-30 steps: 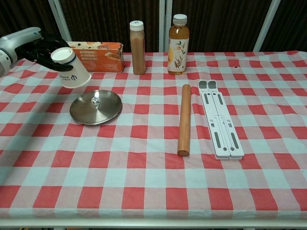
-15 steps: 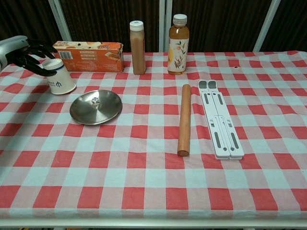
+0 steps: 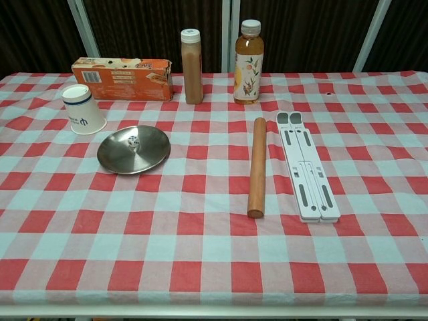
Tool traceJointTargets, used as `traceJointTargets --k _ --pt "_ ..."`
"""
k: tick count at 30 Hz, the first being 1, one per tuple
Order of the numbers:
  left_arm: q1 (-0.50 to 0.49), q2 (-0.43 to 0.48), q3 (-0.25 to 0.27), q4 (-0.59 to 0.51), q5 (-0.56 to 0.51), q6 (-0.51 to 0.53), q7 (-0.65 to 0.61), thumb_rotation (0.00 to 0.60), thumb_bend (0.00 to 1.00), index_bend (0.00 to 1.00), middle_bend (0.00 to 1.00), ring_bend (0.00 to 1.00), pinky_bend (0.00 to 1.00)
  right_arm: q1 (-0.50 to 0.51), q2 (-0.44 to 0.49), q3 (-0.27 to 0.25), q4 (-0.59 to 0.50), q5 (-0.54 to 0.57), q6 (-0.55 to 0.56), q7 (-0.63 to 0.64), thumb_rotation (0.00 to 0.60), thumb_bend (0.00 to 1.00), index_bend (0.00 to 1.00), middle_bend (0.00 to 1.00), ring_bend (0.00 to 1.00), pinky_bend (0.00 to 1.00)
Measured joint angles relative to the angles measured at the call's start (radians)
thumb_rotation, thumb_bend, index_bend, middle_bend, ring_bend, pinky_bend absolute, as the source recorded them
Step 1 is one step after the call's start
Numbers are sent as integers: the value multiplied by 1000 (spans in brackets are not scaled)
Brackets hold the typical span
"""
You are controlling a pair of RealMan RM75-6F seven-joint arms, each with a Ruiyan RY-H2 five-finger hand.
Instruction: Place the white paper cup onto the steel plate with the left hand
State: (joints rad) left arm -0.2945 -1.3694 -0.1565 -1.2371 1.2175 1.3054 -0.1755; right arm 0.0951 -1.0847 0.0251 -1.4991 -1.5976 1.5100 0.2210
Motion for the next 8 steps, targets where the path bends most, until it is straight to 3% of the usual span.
traceJointTargets --k 8 --pt "168 66 113 -118 121 228 122 600 226 230 225 134 122 3 -2 -15 2 -33 -1 17 600 164 41 142 0 69"
